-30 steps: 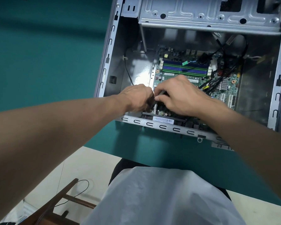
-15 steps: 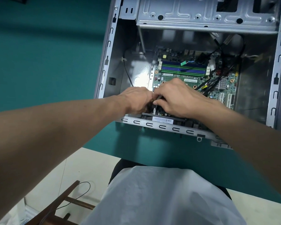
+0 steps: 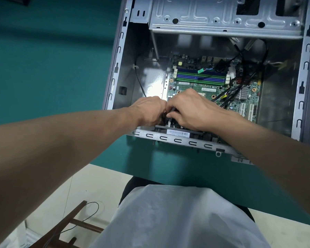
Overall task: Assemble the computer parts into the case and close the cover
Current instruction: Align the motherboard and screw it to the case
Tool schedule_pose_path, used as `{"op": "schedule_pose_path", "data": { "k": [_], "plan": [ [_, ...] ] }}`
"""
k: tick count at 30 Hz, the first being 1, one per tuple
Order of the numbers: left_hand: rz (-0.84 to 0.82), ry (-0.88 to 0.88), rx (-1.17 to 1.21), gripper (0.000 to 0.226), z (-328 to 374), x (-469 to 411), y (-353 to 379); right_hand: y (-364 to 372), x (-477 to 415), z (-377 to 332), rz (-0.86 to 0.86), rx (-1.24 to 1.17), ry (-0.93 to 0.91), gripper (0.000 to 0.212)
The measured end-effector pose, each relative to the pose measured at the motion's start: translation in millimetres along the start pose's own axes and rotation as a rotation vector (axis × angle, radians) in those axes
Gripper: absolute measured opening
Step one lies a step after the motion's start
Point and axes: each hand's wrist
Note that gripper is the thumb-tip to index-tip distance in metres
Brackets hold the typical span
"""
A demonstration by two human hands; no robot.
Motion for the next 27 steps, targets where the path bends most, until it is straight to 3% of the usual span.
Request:
{"op": "schedule_pose_path", "data": {
  "k": [15, 19, 24, 27],
  "plan": [
    [-0.012, -0.06, 0.067, 0.017, 0.9, -1.1, 1.9, 0.5, -6.3, 0.5, -0.083, 0.042, -0.11, 0.021],
    [-0.005, -0.084, 0.094, 0.031, -1.0, -1.8, 4.2, -2.8, -2.7, -3.2, -0.049, 0.007, -0.171, 0.03],
    [-0.007, -0.07, 0.1, 0.028, -1.1, -1.0, 4.2, -2.3, -1.1, -2.1, -0.028, -0.022, -0.169, 0.042],
    [-0.016, -0.06, 0.064, 0.027, 0.3, -0.2, 2.3, 0.3, -2.1, 2.2, -0.062, 0.018, -0.138, 0.031]
  ]
}}
Point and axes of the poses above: each hand's wrist, its own x-axis away from the middle knuckle, its own y-axis out of the palm, z = x × y, and after that the axes turned 10 degrees about -y, right-handed
